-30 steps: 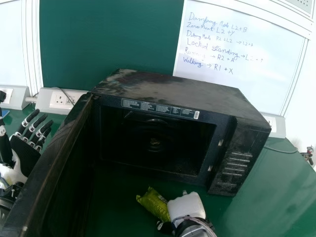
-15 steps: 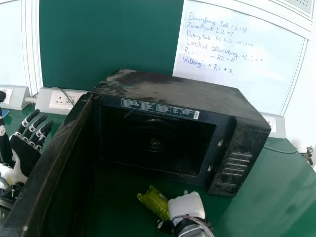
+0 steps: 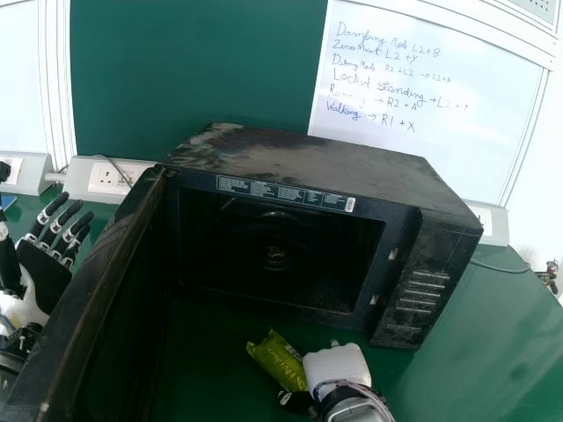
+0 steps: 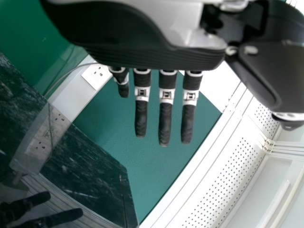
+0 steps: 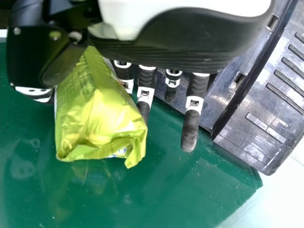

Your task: Put biscuit inside oven

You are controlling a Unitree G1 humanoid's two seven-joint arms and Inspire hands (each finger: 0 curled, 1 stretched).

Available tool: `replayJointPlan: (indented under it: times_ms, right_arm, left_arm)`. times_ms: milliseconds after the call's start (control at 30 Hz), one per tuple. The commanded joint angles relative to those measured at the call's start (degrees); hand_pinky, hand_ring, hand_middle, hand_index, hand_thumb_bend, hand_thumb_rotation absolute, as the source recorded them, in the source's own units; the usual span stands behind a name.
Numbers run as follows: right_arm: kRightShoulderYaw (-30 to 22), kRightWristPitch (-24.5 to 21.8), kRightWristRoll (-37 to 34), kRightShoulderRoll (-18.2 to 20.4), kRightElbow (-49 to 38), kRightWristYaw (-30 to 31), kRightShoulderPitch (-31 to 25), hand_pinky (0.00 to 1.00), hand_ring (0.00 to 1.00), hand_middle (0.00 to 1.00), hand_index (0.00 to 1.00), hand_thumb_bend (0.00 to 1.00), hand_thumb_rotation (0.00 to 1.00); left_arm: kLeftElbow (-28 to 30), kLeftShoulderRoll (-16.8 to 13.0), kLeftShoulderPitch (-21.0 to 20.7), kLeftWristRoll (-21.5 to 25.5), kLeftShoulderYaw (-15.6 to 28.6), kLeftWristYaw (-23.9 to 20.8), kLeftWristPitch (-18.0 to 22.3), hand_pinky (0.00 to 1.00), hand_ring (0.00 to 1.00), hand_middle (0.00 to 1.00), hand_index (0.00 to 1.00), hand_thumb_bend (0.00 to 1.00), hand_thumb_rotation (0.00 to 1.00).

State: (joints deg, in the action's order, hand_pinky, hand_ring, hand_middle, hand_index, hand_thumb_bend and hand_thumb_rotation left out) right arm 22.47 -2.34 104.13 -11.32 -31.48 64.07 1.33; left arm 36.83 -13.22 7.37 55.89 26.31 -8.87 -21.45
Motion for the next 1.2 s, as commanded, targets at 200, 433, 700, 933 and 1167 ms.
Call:
replayJointPlan:
  times_ms: [200,433,700,933,1167]
  right_arm:
    - [-0.6,0.1,-2.0,0.3,-0.6,1.3,-1.1,0.34,0.42,0.48,0.62,0.57,0.0]
    - [-1.9,-0.6,-2.9,0.7,-1.1,0.0,-1.3,0.34,0.39,0.48,0.62,0.57,0.0]
    - [-3.0,-0.7,-4.1,0.7,-2.7,-0.5,-1.2,0.39,0.44,0.48,0.62,0.57,0.0]
    - [-3.5,-0.6,-4.4,0.4,-3.5,-0.8,-0.6,0.38,0.43,0.48,0.6,0.57,0.0]
    - [-4.5,-1.1,-3.8,1.2,-4.3,-1.2,0.4,0.33,0.4,0.48,0.59,0.57,0.0]
  left_arm:
    - [0.6,-0.1,-0.6,0.5,-0.4,-0.5,-0.2,0.78,0.73,0.69,0.67,0.78,0.41]
    - [0.6,0.0,-0.6,0.4,-0.5,0.1,0.2,0.77,0.72,0.69,0.67,0.77,0.42]
    - [0.9,0.0,-0.6,0.8,-0.7,-0.3,0.0,0.77,0.73,0.7,0.67,0.76,0.42]
    - [1.2,0.1,-0.7,0.2,-0.8,-1.2,-0.1,0.77,0.72,0.68,0.66,0.74,0.42]
    - [1.3,-0.1,-0.7,0.6,-1.0,-1.3,-0.2,0.76,0.72,0.69,0.67,0.73,0.44]
